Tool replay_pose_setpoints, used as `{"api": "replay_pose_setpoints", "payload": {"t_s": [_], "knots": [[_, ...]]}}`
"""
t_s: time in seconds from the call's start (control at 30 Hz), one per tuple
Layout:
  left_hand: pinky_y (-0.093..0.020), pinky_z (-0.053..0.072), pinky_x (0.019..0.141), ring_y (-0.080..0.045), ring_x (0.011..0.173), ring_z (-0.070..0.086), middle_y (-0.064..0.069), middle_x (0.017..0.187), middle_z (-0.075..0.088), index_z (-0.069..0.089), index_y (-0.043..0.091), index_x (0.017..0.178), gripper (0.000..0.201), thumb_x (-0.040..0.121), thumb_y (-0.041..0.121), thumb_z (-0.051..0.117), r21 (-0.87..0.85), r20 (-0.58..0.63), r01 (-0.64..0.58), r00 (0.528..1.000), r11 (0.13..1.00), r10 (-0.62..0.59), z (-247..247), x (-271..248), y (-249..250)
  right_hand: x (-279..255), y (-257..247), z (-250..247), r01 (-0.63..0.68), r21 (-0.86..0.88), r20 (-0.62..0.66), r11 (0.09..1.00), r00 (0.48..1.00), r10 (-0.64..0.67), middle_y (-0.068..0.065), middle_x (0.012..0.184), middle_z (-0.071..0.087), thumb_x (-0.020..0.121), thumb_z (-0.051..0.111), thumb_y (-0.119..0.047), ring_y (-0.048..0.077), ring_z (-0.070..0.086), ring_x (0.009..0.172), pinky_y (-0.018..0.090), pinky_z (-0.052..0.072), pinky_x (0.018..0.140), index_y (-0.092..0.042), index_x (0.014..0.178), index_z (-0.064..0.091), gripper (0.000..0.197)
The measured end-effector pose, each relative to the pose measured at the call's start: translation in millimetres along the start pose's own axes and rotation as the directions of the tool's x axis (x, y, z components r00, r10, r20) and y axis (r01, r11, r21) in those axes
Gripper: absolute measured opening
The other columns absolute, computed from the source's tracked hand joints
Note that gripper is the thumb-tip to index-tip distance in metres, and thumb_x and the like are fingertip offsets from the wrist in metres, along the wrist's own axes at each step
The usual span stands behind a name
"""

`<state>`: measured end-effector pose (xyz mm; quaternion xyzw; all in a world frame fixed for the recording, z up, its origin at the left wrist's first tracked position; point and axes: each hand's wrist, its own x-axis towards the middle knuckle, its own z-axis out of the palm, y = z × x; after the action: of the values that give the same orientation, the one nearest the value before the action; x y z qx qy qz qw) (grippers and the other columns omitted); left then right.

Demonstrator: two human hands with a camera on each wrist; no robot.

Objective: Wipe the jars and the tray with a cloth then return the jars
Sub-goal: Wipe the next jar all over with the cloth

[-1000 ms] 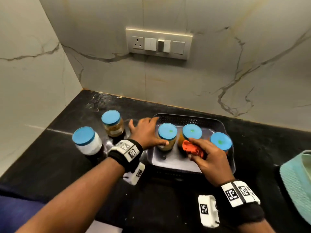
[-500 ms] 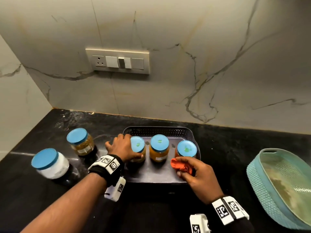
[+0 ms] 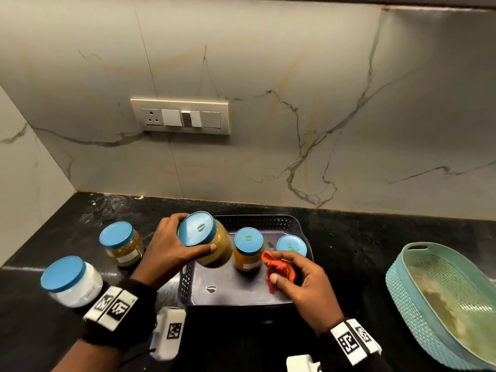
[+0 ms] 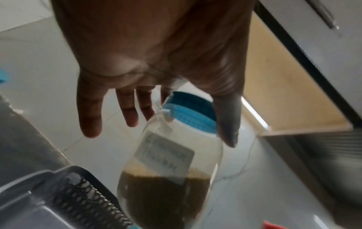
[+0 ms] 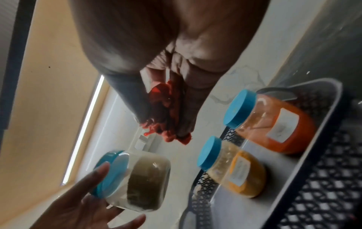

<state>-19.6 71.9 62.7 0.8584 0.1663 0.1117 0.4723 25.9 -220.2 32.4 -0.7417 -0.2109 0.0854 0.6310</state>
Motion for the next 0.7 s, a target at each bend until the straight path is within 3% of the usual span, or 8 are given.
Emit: {"api": "replay_pose_setpoints", "payload": {"t_s": [0.03, 0.1, 0.17, 0.23, 0.33, 0.43, 0.6, 0.7], "knots": [[-0.032, 0.056, 0.091, -0.016, 0.109, 0.063, 0.001, 0.118, 0.062, 0.054, 0.026, 0.126, 0.110, 0.034, 0.075, 0.088, -0.185, 0.019, -0.003, 1.000, 0.983, 0.007, -5, -8, 6, 2, -3, 4, 0.003, 0.037, 0.026, 0.999, 1.000, -0.004, -0.005, 0.113, 0.073, 0.079, 0.077, 0.001, 0.012, 0.069, 0.106, 0.024, 0.053, 0.093, -0.025, 0.117, 0.069, 0.046], [-0.038, 0.061, 0.088, -0.018, 0.112, 0.068, 0.000, 0.119, 0.070, 0.054, 0.026, 0.131, 0.113, 0.033, 0.063, 0.097, -0.513, 0.072, 0.024, 0.997, 0.858, 0.015, -7, -22, 12, 8, -12, 13, 0.017, 0.131, 0.071, 0.991, 0.997, -0.026, -0.002, 0.123, 0.069, 0.077, 0.073, 0.012, 0.015, 0.065, 0.116, 0.028, 0.051, 0.100, -0.021, 0.125, 0.064, 0.059], [-0.053, 0.059, 0.092, -0.026, 0.120, 0.066, -0.005, 0.128, 0.069, 0.051, 0.027, 0.138, 0.113, 0.040, 0.051, 0.101, -0.686, 0.134, 0.091, 0.991, 0.722, 0.002, -2, -31, 13, 12, -22, 21, 0.052, 0.219, 0.073, 0.974, 0.995, -0.070, 0.001, 0.128, 0.067, 0.076, 0.072, 0.014, 0.018, 0.063, 0.121, 0.033, 0.049, 0.103, -0.016, 0.130, 0.061, 0.062], [-0.055, 0.057, 0.093, -0.031, 0.123, 0.064, -0.013, 0.133, 0.065, 0.046, 0.023, 0.144, 0.114, 0.047, 0.048, 0.100, -0.758, 0.139, 0.086, 0.990, 0.646, 0.031, 3, -36, 9, 14, -29, 30, 0.095, 0.302, 0.048, 0.948, 0.992, -0.115, 0.004, 0.128, 0.067, 0.075, 0.076, 0.007, 0.022, 0.064, 0.120, 0.034, 0.051, 0.100, -0.013, 0.130, 0.061, 0.060], [-0.039, 0.056, 0.093, -0.029, 0.122, 0.064, -0.014, 0.132, 0.066, 0.044, 0.012, 0.144, 0.111, 0.054, 0.046, 0.099, -0.747, 0.080, 0.000, 0.993, 0.665, 0.090, 7, -47, 3, 14, -37, 43, 0.099, 0.387, 0.035, 0.917, 0.992, -0.123, 0.008, 0.126, 0.069, 0.077, 0.070, 0.015, 0.025, 0.066, 0.116, 0.030, 0.055, 0.093, -0.010, 0.129, 0.062, 0.058], [-0.028, 0.054, 0.093, -0.018, 0.119, 0.067, -0.003, 0.128, 0.070, 0.050, 0.016, 0.137, 0.095, 0.055, 0.027, 0.096, -0.669, 0.064, -0.038, 0.992, 0.742, 0.109, 12, -55, 3, 11, -42, 52, 0.088, 0.390, 0.094, 0.917, 0.986, -0.135, 0.007, 0.128, 0.068, 0.081, 0.064, 0.020, 0.026, 0.063, 0.122, 0.034, 0.053, 0.098, -0.008, 0.131, 0.060, 0.057], [-0.022, 0.054, 0.091, -0.017, 0.116, 0.067, -0.001, 0.123, 0.071, 0.055, 0.016, 0.130, 0.080, 0.061, 0.010, 0.094, -0.542, 0.059, -0.099, 0.986, 0.835, 0.155, 12, -62, 0, 6, -49, 56, 0.141, 0.239, 0.102, 0.961, 0.980, -0.169, 0.000, 0.127, 0.069, 0.080, 0.067, 0.017, 0.020, 0.062, 0.123, 0.041, 0.050, 0.105, -0.012, 0.127, 0.065, 0.055], [-0.022, 0.054, 0.091, -0.017, 0.116, 0.066, 0.003, 0.121, 0.070, 0.056, 0.023, 0.130, 0.078, 0.065, 0.009, 0.095, -0.439, 0.046, -0.156, 0.980, 0.885, 0.196, 11, -66, -5, 9, -64, 54, 0.152, 0.262, 0.031, 0.953, 0.986, -0.166, 0.002, 0.122, 0.071, 0.081, 0.067, 0.017, 0.022, 0.066, 0.117, 0.031, 0.055, 0.095, -0.012, 0.126, 0.066, 0.054]]}}
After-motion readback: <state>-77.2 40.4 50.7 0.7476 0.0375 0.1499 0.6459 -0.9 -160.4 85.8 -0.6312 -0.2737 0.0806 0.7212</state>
